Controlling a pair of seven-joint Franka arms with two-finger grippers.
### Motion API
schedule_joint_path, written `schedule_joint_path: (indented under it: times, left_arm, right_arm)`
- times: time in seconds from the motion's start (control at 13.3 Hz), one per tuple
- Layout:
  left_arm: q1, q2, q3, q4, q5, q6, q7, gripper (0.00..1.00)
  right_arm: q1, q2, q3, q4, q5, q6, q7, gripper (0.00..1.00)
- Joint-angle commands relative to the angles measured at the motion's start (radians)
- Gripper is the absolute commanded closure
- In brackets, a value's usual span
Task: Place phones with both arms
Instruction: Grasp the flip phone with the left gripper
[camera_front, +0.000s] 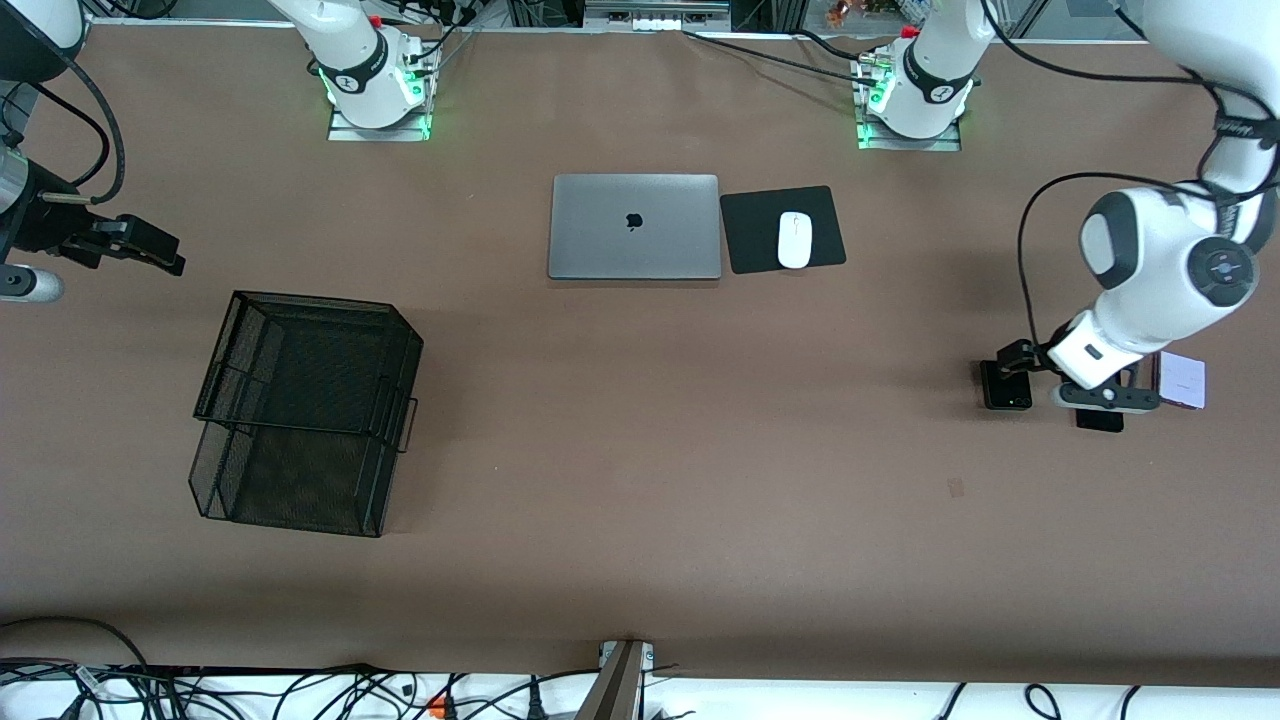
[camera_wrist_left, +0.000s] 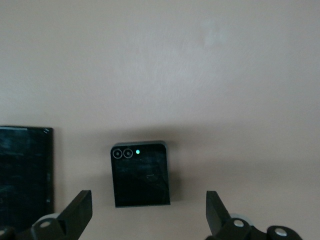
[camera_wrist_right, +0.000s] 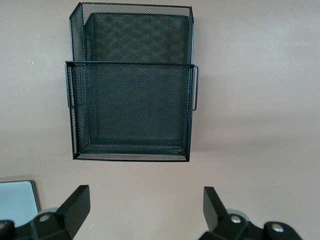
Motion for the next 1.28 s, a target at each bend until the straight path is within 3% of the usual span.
schedule_joint_path:
  times: [0.0,0.38,0.98,1.2]
  left_arm:
    - [0.016,0.069,-0.005,-0.001,0.025,0.036,0.026,0.0]
    - [0.021,0.142,-0.004,-0.001,0.025,0.141,0.029,0.0]
    - [0.042,0.192,-0.002,0.005,0.025,0.149,0.018,0.0]
    - [0.044,0.198,-0.002,0.008,0.025,0.148,0.009,0.06]
  right_arm:
    - [-0.015,-0.017,0.016,-0.008,-0.002,-0.001,-0.002,0.0]
    - [-0.015,-0.017,0.016,-0.008,-0.003,-0.001,-0.002,0.0]
    - [-0.015,-0.017,0.016,-0.008,-0.003,0.0,-0.002,0.0]
    - [-0.013,-0.016,0.017,-0.008,-0.003,0.0,-0.002,0.0]
